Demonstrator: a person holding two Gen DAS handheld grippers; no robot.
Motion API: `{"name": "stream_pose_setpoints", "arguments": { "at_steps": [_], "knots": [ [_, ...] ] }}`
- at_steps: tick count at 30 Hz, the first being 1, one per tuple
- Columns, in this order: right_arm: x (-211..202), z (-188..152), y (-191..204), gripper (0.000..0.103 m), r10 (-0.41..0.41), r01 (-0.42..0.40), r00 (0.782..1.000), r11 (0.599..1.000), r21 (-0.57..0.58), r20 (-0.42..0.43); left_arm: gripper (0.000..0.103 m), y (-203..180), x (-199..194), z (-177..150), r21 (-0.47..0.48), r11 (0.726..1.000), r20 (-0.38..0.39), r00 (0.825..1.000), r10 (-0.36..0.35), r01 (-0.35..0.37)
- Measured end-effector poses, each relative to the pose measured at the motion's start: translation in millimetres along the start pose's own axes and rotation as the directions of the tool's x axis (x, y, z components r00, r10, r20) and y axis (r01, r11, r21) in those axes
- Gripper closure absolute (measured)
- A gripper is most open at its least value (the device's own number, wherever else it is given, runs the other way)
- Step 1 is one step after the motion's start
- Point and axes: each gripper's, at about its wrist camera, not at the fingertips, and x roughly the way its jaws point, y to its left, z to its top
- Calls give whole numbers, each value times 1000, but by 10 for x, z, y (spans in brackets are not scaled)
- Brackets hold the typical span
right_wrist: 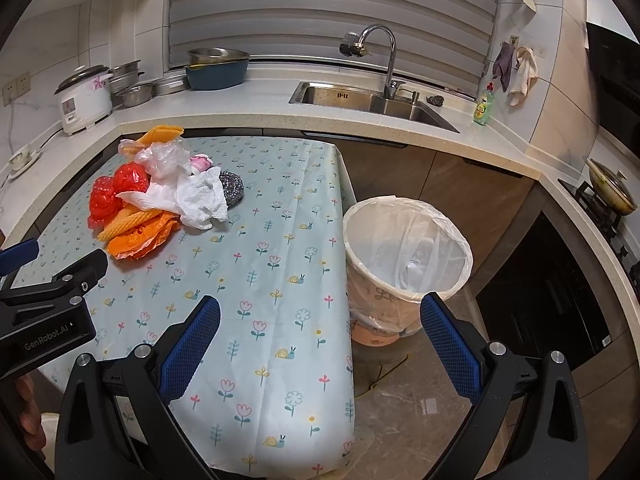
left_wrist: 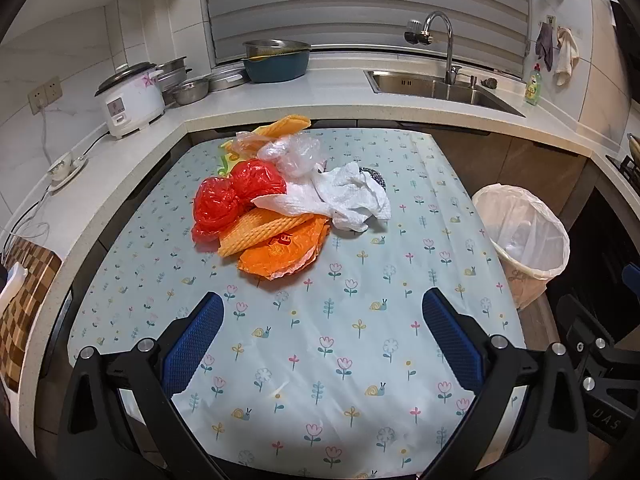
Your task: Collect trash
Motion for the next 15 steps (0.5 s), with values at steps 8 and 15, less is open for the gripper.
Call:
{"name": "stream_pose_setpoints", "arguments": {
  "at_steps": [8,15],
  "knots": [
    [-6,-2,-6,7,-1,1,1000,1000,-1,1,8,-3,9,-5,2,1000,0,1000,3,-3],
    [-7,-4,-41,7,-6,6,1000,1000,3,6,8,3,6,8,5,1000,1,1000,-1,1]
  ]
}}
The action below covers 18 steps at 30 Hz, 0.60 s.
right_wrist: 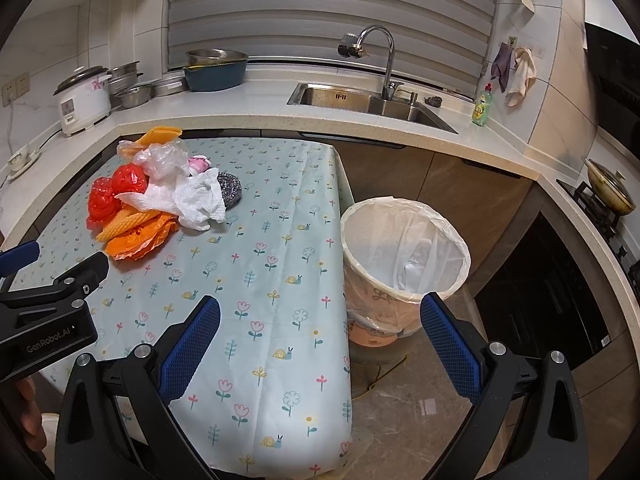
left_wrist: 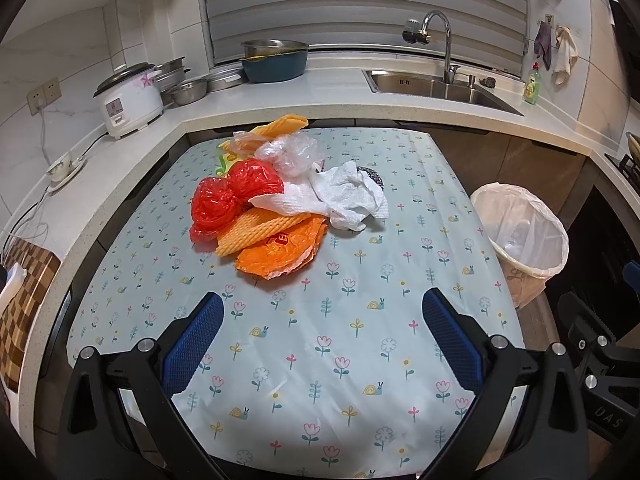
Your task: Collect trash
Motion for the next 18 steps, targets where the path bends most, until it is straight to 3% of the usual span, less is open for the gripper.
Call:
{"name": "stream_pose_setpoints", "arguments": {
  "at_steps": [18],
  "knots": [
    [12,16,-1,7,-7,7,1000,1000,-6,5,8,-34,-11,19,-14,1000,-2,1000,6,-6]
  ]
}}
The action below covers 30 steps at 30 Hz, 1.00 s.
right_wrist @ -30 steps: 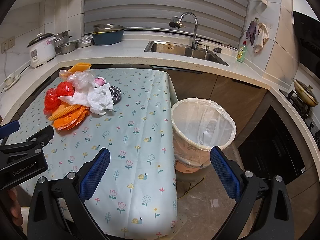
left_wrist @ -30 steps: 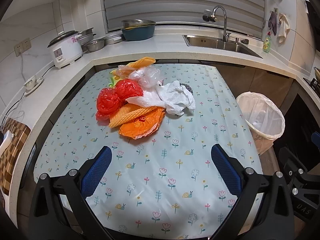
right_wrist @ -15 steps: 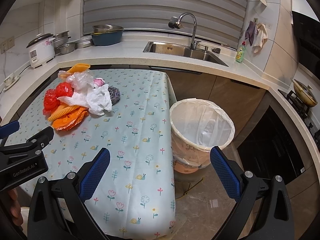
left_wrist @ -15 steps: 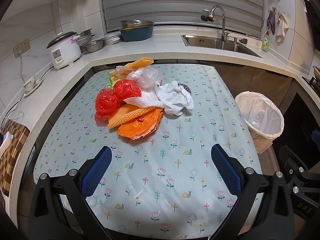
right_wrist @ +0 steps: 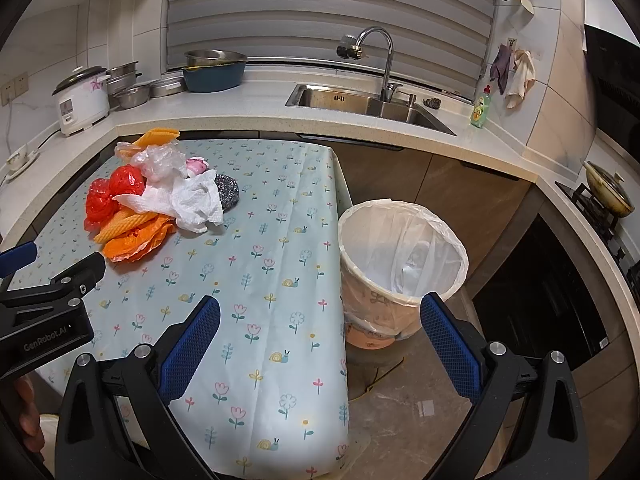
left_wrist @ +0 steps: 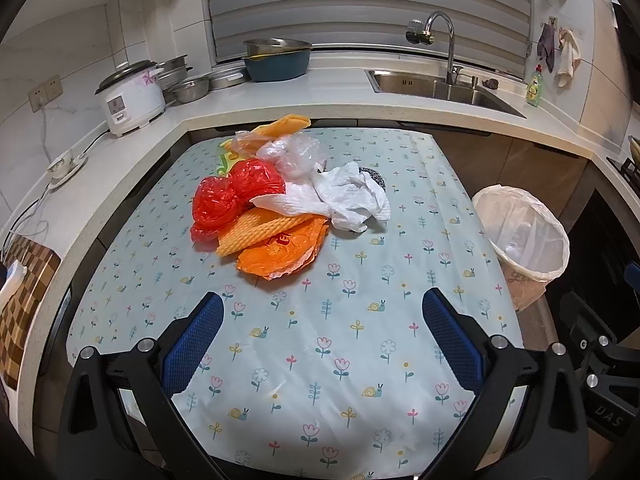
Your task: Collect trash
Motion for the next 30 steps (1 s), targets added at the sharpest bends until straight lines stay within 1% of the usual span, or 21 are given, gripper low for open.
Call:
{"name": "stream_pose_setpoints", "arguments": {
  "at_steps": [21,25,30],
  "knots": [
    [19,47,24,7,-12,12,1000,1000,15,5,8,-1,-6,-17,18,1000,16,1000,-9,9],
    [43,55,42,7,-13,13,1000,1000,14,3,8,70,45,20,9,1000,16,1000,-10,10],
    [137,129,142,7,-9,9,1000,1000,8,3,8,260,174,104,-15,1000,20,1000,-4,5]
  ]
}}
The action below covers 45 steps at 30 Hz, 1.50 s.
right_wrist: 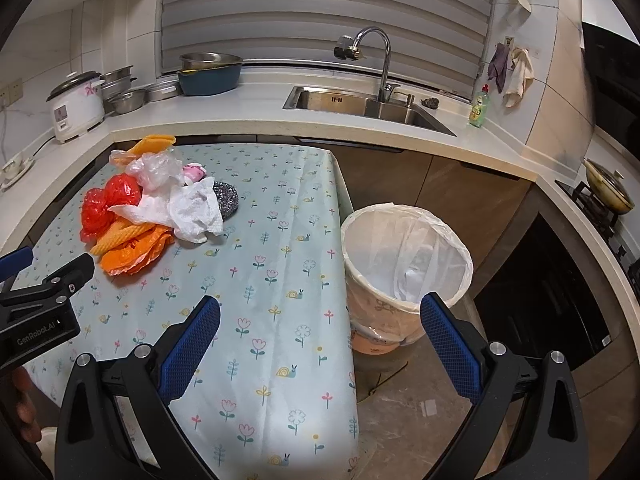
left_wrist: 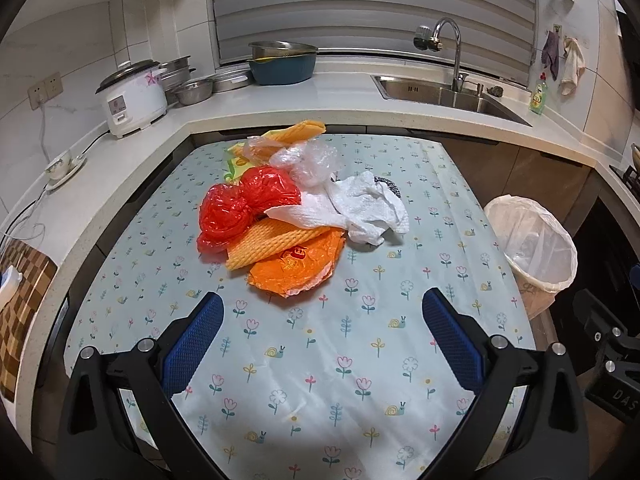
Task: Collect trash
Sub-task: 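Grasp the red plastic bags with the left tool while the right tool grasps white paper towel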
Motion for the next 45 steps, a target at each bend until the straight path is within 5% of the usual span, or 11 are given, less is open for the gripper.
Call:
{"name": "stream_pose_setpoints", "arguments": {
  "at_steps": [18,32,36,40,45],
  "knots": [
    [831,538,709,8,100,-99,995,995,11,-11,8,987,891,442,-56,998,-32,999,26,-28],
    [1813,786,1231,25,146,-144,984,989,24,-101,8,1434,1801,633,-66,997,-105,994,-37,30],
    [2040,820,1326,29,133,-131,982,991,22,-131,24,1452,1921,649,-63,996,-115,990,-76,69],
    [2172,808,1393,45,143,-141,977,990,21,-157,40,1460,1992,650,-73,991,-132,984,-118,110],
    [2168,776,1473,90,168,-169,970,986,10,-175,68,1419,1950,636,-62,989,-121,982,-143,136]
  ]
}}
